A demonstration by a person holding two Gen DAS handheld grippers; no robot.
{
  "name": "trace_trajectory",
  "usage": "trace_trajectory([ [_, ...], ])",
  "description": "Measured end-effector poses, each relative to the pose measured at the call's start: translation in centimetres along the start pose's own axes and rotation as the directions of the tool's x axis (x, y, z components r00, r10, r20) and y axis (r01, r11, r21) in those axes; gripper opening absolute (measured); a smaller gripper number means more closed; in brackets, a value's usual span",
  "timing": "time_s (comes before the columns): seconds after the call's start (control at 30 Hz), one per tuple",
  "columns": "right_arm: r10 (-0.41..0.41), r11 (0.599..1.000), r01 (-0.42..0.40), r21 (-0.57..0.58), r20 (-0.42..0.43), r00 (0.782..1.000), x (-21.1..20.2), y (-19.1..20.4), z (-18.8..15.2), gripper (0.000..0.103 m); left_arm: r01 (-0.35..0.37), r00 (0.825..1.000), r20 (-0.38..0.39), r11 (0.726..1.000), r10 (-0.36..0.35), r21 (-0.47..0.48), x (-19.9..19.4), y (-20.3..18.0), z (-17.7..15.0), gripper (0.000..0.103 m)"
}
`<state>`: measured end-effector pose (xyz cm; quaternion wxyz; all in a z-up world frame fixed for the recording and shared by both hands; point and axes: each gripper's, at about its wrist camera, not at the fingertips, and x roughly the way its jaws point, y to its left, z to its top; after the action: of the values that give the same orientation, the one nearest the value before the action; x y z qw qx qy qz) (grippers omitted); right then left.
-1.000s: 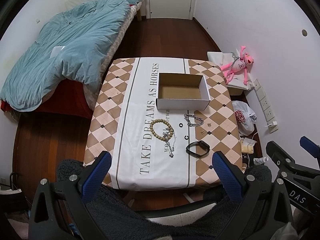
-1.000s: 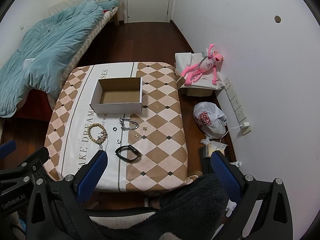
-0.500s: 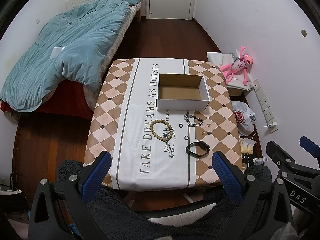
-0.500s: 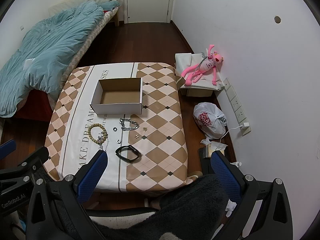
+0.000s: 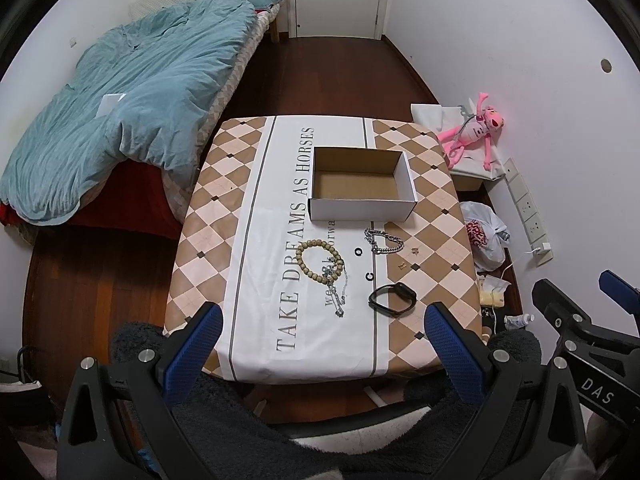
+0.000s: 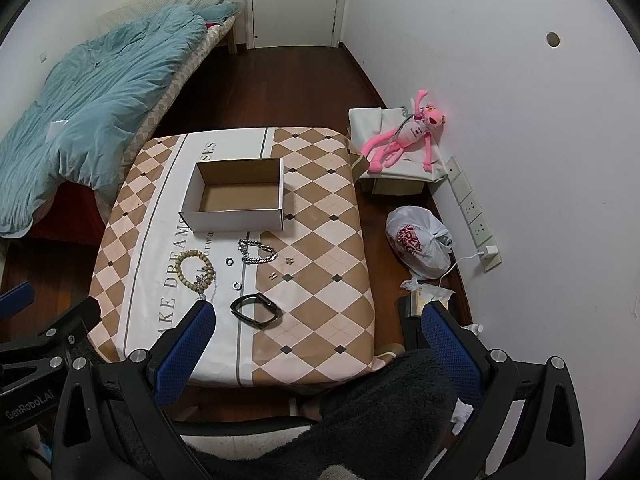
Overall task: Organize jewelry
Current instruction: 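Grasp the black smartwatch with the right tool while the left tool grasps the wooden bead bracelet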
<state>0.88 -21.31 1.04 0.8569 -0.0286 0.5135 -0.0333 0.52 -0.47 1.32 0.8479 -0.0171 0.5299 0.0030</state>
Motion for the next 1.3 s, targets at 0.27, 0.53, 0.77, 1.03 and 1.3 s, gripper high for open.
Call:
trace_trajectory([
  [0.27,-0.023,1.0,0.024,0.017,-0.059,0.998,6.1,0.2,1.4,0.103,-0.091,0.995,-0.047,0.996,0.09,-0.023,7.3,1.6,1.5,0.103],
  [0.53,-0.019,1.0,0.022,0.015,-0.173,0.985,15.9,2.1,0.2,0.103,-0.133,0.979,-0.156,0.991,0.128,-0.019,15.7,3.0,1.2,0.103],
  [0.77,0.016,1.0,-0.01,0.022,-0.27,0.963,22.4,3.5,-1.9,0.102,-0.133,0.962,-0.24,0.991,0.129,-0.003,20.6,2.9,0.3,0.102],
  [1.03,0.058,0.998,-0.051,0.03,-0.323,0.945,26.4,4.9,-3.4,0.096,-0.115,0.955,-0.276,0.993,0.11,-0.002,23.9,3.3,0.7,0.102],
  [1.3,0.081,0.997,-0.073,0.038,-0.352,0.932,28.1,5.6,-4.0,0.085,-0.079,0.953,-0.294,0.996,0.067,-0.029,26.0,3.8,0.9,0.092],
])
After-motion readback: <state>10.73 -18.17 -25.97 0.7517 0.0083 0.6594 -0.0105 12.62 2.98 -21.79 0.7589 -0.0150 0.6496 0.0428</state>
